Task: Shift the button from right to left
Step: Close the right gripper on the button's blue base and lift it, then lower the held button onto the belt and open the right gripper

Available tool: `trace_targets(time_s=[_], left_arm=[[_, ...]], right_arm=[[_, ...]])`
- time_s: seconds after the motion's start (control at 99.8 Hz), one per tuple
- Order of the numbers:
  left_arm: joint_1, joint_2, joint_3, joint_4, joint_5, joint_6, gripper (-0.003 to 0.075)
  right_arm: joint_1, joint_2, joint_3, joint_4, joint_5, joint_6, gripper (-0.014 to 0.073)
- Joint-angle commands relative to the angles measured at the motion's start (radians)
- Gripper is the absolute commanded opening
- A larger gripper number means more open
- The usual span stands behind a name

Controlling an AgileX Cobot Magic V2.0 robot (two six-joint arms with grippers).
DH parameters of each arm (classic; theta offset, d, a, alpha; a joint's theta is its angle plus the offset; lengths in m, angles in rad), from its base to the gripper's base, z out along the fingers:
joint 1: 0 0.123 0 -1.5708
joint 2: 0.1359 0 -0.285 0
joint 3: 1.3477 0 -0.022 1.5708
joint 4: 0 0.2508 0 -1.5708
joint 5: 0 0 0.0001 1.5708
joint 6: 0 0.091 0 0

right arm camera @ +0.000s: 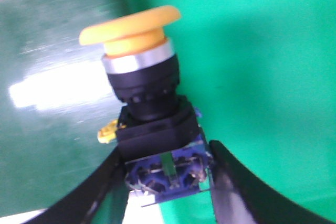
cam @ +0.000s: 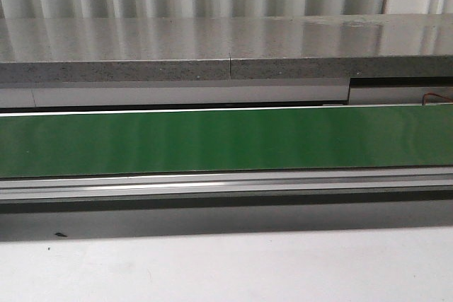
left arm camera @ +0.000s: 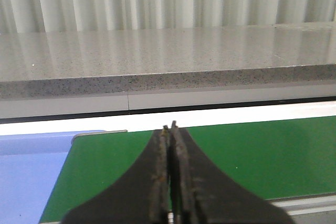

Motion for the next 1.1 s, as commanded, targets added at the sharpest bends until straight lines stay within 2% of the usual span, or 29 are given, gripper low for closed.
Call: trace_targets(time_s=[0.0, 0.12, 0.331, 0.401, 0.541, 0.621, 0.931, 1.002, 1.092], left_arm=[[-0.007, -0.019, 0.038, 0.001, -0.084, -0.007, -0.002], [-0.007, -0.019, 0.038, 0.001, -0.084, -0.007, -0.002], [-0.007, -0.019, 0.038, 0.001, -0.084, -0.007, -0.002], [-0.007, -0.019, 0.038, 0.001, -0.084, -0.007, -0.002], [-0.007, -0.019, 0.038, 0.001, -0.084, -0.007, -0.002], [-0.007, -0.019, 0.038, 0.001, -0.084, -0.007, -0.002], [-0.007, -0.019, 0.038, 0.001, -0.084, -0.007, -0.002], [-0.007, -0.019, 0.038, 0.001, -0.084, -0.007, -0.002], [-0.007, -0.019, 0.038, 0.001, -0.084, -0.007, -0.002]], right_arm=[[0.041, -0.043, 0.008, 0.041, -0.017, 0.001, 0.0141], [0.084, -0.043, 0.074, 0.046, -0.075, 0.01, 0.0141], [0.086, -0.04, 0.12, 0.044, -0.1, 0.043, 0.0167], [0.086, -0.04, 0.12, 0.043, -0.099, 0.041, 0.0253], [0.086, -0.048, 0.12, 0.045, -0.1, 0.027, 0.052], [0.089, -0.071, 0.12, 0.048, -0.1, -0.001, 0.0583], [0.173, -0.26, 0.142, 0.075, -0.137, -0.083, 0.0571], [0.207, -0.316, 0.172, 0.069, -0.174, -0.127, 0.0509], [0.242, -0.39, 0.22, 0.068, -0.209, -0.16, 0.0358]])
